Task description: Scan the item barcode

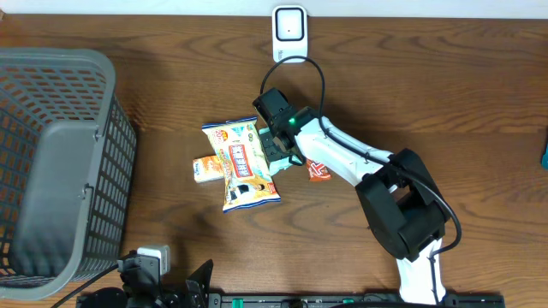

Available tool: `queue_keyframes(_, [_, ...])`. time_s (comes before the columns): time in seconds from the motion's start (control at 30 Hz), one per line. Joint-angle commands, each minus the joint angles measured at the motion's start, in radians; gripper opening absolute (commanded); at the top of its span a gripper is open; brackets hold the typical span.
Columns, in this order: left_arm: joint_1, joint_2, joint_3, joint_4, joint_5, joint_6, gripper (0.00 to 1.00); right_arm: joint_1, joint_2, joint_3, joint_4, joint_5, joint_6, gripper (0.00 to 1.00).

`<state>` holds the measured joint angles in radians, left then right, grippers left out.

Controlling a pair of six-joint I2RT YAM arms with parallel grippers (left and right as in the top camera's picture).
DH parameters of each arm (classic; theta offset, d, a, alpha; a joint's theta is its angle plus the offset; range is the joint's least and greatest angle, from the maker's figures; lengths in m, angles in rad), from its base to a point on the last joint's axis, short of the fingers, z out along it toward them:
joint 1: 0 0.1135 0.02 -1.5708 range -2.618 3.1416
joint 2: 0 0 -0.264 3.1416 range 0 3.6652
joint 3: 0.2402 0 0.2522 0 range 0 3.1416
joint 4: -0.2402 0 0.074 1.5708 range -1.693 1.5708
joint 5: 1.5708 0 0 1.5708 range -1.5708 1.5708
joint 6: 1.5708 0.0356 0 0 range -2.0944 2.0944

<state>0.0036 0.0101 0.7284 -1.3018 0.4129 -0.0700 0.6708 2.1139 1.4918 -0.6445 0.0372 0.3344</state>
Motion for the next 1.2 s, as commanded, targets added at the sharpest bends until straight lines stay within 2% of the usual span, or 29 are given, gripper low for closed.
queue_keyframes(0.0, [-0.004, -0.007, 0.005, 0.000, 0.002, 0.017, 0.98, 0.000, 0.007, -0.002, -0.056, -0.055, 0.007, 0.01])
queue_keyframes(0.13, [-0.004, -0.007, 0.005, 0.000, 0.002, 0.017, 0.98, -0.031, -0.031, 0.045, -0.149, -0.059, -0.010, 0.01])
queue_keyframes(0.23, [-0.004, -0.007, 0.005, 0.000, 0.002, 0.017, 0.98, -0.069, -0.101, 0.107, -0.283, -0.097, -0.008, 0.01])
queue_keyframes(0.47, [-0.004, -0.007, 0.005, 0.000, 0.002, 0.017, 0.98, -0.180, -0.315, 0.130, -0.510, -0.499, -0.003, 0.02])
queue_keyframes(0.57, [-0.004, -0.007, 0.005, 0.000, 0.002, 0.017, 0.98, -0.225, -0.383, 0.130, -0.608, -0.629, 0.098, 0.02])
queue_keyframes(0.6, [-0.004, -0.007, 0.005, 0.000, 0.002, 0.017, 0.98, -0.248, -0.411, 0.130, -0.674, -0.656, 0.192, 0.01])
queue_keyframes(0.67, [-0.004, -0.007, 0.005, 0.000, 0.002, 0.017, 0.98, -0.274, -0.437, 0.130, -0.767, -0.678, 0.323, 0.08])
queue_keyframes(0.73, [-0.004, -0.007, 0.005, 0.000, 0.002, 0.017, 0.98, -0.305, -0.451, 0.130, -0.891, -0.687, 0.471, 0.09])
queue_keyframes(0.8, [-0.004, -0.007, 0.005, 0.000, 0.002, 0.017, 0.98, -0.328, -0.452, 0.130, -0.985, -0.726, 0.534, 0.12])
queue_keyframes(0.87, [-0.004, -0.007, 0.005, 0.000, 0.002, 0.017, 0.98, -0.351, -0.451, 0.130, -1.051, -0.800, 0.536, 0.10])
queue_keyframes(1.0, [-0.004, -0.007, 0.005, 0.000, 0.002, 0.017, 0.98, -0.364, -0.451, 0.129, -1.054, -0.887, 0.530, 0.05])
queue_keyframes(1.17, [-0.004, -0.007, 0.005, 0.000, 0.002, 0.017, 0.98, -0.364, -0.451, 0.129, -1.052, -0.938, 0.533, 0.04])
